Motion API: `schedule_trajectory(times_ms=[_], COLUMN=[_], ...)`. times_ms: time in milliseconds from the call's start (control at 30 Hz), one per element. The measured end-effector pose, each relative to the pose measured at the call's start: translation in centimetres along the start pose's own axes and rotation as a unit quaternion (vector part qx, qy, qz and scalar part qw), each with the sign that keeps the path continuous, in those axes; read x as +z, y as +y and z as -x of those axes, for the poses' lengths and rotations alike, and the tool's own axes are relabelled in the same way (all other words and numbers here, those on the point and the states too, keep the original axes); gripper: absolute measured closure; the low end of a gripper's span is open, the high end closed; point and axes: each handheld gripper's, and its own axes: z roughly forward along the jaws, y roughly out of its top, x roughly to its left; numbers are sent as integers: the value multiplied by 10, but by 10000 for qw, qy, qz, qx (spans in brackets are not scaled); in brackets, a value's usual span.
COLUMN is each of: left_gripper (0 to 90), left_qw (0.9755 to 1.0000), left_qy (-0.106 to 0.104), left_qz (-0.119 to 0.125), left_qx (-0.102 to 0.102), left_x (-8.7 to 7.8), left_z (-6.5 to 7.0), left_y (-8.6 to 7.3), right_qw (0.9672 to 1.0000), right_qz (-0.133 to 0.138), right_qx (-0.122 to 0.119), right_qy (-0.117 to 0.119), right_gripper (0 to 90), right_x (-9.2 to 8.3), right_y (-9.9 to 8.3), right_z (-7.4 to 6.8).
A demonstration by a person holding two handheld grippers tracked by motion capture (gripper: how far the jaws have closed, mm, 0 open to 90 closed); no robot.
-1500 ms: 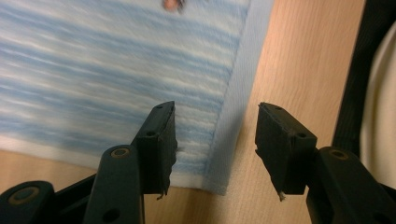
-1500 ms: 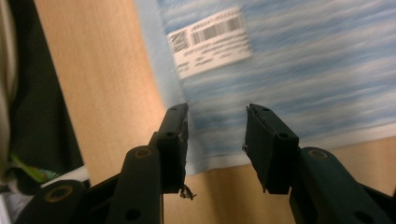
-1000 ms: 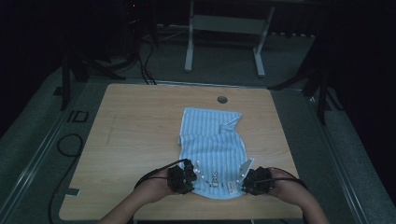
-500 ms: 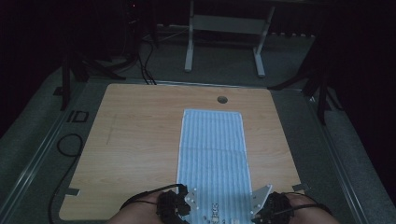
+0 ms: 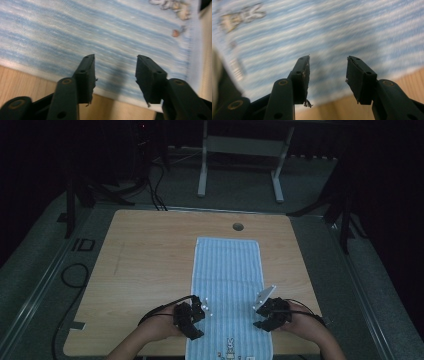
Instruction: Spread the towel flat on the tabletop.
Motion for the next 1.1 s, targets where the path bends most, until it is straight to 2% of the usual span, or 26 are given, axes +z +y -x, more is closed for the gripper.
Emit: schedule_trajectory(times_ms=[67, 100, 167, 267, 333, 367, 467, 567, 800, 933, 1100], left_gripper=[492, 492, 464, 427, 419, 409, 394, 395, 400, 400, 400], left_qw=[10000, 9999, 9999, 9999, 10000, 10000, 10000, 10000, 9998, 9994, 9992], left_qy=[-34, -53, -95, -90, -70, -37, -29, -6, 3, 56, 70], left_qz=[-73, -104, -45, -44, -32, -24, -38, -50, -129, -213, -257], left_qx=[19, -31, -56, -38, -25, -35, -3, 50, 136, 278, 301], left_x=[6, 10, 11, 12, 13, 14, 15, 17, 22, 25, 25], left_z=[-3, -6, -6, -5, -3, -2, -2, -1, -1, 5, 11], left_y=[1, 1, 1, 2, 3, 5, 6, 13, 28, 38, 38], right_qw=[9999, 9999, 9997, 9998, 9997, 9994, 9993, 9984, 9978, 9976, 9979], right_qz=[-90, -132, -175, -121, -140, -218, -265, -473, -603, -665, -652], right_qx=[-76, -81, -112, -90, -97, -106, -153, -265, -248, -154, -34], right_qy=[-14, 61, 91, 160, 180, 260, 235, 163, 146, 100, 31], right_gripper=[516, 507, 494, 492, 464, 402, 375, 328, 317, 314, 313], right_x=[8, 11, 16, 16, 16, 16, 16, 16, 13, 10, 8], right_y=[4, 5, 6, 6, 5, 4, 4, 2, -6, -15, -21], right_z=[4, 6, 9, 11, 12, 12, 11, 12, 18, 21, 15])
